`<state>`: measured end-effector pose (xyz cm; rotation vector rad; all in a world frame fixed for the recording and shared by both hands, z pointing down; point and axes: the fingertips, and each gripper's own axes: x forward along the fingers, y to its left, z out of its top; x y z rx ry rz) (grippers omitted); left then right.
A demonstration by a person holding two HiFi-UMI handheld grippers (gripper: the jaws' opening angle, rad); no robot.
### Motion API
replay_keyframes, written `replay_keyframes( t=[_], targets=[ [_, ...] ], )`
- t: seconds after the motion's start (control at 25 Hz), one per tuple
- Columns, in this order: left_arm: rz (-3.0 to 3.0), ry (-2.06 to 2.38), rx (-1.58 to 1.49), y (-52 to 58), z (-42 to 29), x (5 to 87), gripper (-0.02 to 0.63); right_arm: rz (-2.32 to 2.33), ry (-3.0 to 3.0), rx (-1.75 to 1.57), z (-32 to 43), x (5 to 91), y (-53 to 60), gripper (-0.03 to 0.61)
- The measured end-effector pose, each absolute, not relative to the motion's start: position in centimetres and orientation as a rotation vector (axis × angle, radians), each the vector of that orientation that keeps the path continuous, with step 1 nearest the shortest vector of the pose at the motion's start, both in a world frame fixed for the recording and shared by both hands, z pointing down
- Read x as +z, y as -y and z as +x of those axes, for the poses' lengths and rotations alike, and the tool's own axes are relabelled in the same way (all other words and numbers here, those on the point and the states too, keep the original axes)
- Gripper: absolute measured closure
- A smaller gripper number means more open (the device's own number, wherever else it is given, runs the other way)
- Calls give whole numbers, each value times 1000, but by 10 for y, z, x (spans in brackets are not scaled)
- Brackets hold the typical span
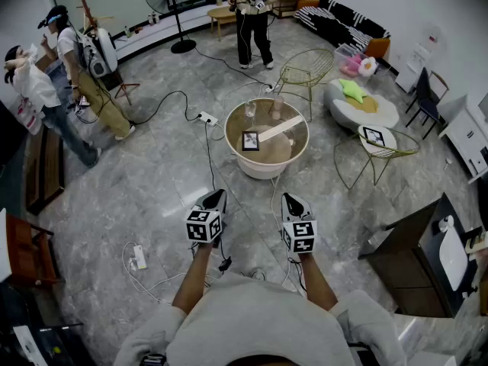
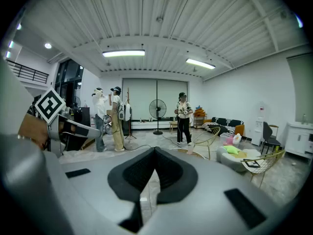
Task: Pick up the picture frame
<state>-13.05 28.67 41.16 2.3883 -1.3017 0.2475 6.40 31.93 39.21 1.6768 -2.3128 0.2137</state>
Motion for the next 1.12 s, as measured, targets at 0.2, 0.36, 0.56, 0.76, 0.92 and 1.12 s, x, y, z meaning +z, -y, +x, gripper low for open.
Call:
replay_keyframes(
  t=[0.2,0.36,0.56,0.76,0.92,1.12],
  targets=[
    [2380,1304,254,-295,-128,416,594,1666,2316,219,65,395,-327,578],
    [2373,1306,249,-302,-126,416,594,1655,2318,222,65,398,-334,578],
    [2400,1291,234,-307,-122,413,591,1650,2366,229,62,396,-339,577],
    [2417,1205,197,-313,-107,415,383,1534,2459,292,51,401,-345,252],
    [2414,1189,193,-320,-101,422,382,1524,2457,295,53,410,-353,258],
    [2406,1194,214,-327,-94,428,382,1534,2441,302,63,416,-358,273]
  ],
)
